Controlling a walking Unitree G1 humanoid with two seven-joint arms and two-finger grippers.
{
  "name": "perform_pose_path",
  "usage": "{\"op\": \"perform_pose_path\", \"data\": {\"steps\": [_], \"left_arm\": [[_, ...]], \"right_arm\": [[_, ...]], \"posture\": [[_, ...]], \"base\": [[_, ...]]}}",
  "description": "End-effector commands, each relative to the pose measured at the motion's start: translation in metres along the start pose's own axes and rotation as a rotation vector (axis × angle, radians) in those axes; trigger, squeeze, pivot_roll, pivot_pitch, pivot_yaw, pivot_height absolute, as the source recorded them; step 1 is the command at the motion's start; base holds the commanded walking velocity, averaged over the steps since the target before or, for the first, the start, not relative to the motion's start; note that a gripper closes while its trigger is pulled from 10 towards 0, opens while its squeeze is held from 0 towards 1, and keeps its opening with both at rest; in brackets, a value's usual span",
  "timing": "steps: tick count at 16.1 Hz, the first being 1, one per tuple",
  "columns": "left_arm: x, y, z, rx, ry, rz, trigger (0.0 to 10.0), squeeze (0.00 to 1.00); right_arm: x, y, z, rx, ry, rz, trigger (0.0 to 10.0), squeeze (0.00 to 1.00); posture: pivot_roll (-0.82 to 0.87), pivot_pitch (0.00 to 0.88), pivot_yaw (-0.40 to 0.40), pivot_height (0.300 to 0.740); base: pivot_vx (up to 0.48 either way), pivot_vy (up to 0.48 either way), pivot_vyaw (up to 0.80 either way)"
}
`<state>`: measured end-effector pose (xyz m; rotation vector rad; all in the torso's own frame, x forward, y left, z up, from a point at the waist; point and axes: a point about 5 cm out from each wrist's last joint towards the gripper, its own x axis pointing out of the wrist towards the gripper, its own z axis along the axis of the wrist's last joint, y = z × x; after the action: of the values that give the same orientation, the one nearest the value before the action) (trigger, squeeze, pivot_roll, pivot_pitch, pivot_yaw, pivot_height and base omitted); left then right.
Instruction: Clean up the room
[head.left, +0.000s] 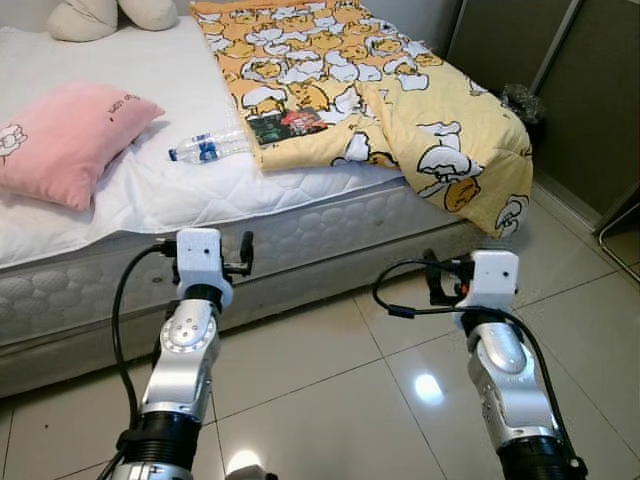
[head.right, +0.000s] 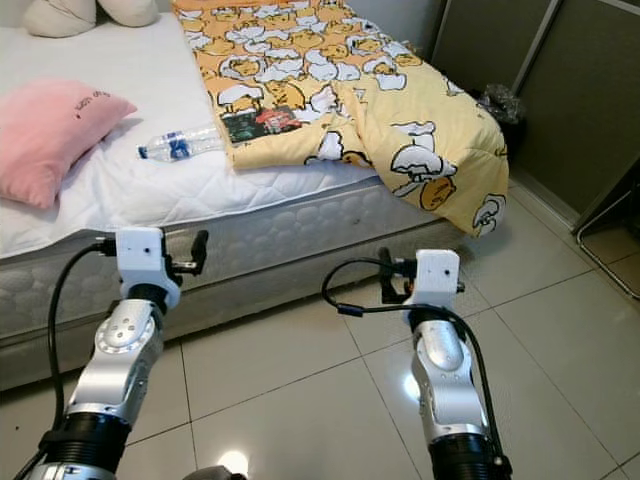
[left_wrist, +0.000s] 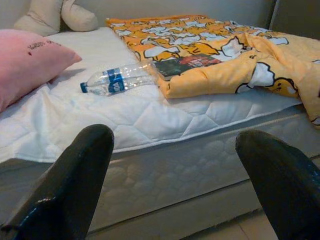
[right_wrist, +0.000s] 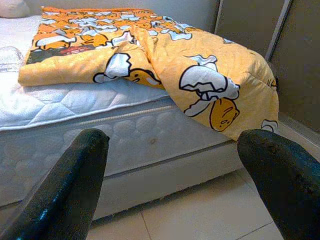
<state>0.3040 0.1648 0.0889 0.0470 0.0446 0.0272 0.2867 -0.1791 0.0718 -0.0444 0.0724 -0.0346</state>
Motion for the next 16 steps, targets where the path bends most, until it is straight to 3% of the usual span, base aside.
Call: {"op": "perform_pose_path", "data": {"steps": [1,6,10,16], "left_arm": [[0.000,-0.001,-0.001,0.000,0.006,0.007,10.0,0.00],[0.002,0.009,0.000,-0.039,0.015,0.057,10.0,0.00],[0.002,0.002,0.007,-0.018,-0.031,0.043,10.0,0.00],[0.004,0.004,0.007,-0.017,-0.028,0.065,10.0,0.00]], "right_arm": [[-0.001,-0.004,0.001,-0.002,-0.012,-0.018,10.0,0.00],[0.001,0.000,0.001,-0.007,-0.011,-0.006,10.0,0.00],[0.004,-0.002,0.001,-0.015,-0.005,-0.008,10.0,0.00],[0.009,-0.002,0.006,-0.027,-0.024,0.000,10.0,0.00]], "posture": [[0.01,0.000,0.001,0.740],[0.01,0.000,0.005,0.740],[0.01,0.000,0.005,0.740],[0.01,0.000,0.001,0.740]], "base": [[0.000,0.000,0.51],[0.343,0.000,0.70],[0.459,0.000,0.67],[0.458,0.000,0.64]]}}
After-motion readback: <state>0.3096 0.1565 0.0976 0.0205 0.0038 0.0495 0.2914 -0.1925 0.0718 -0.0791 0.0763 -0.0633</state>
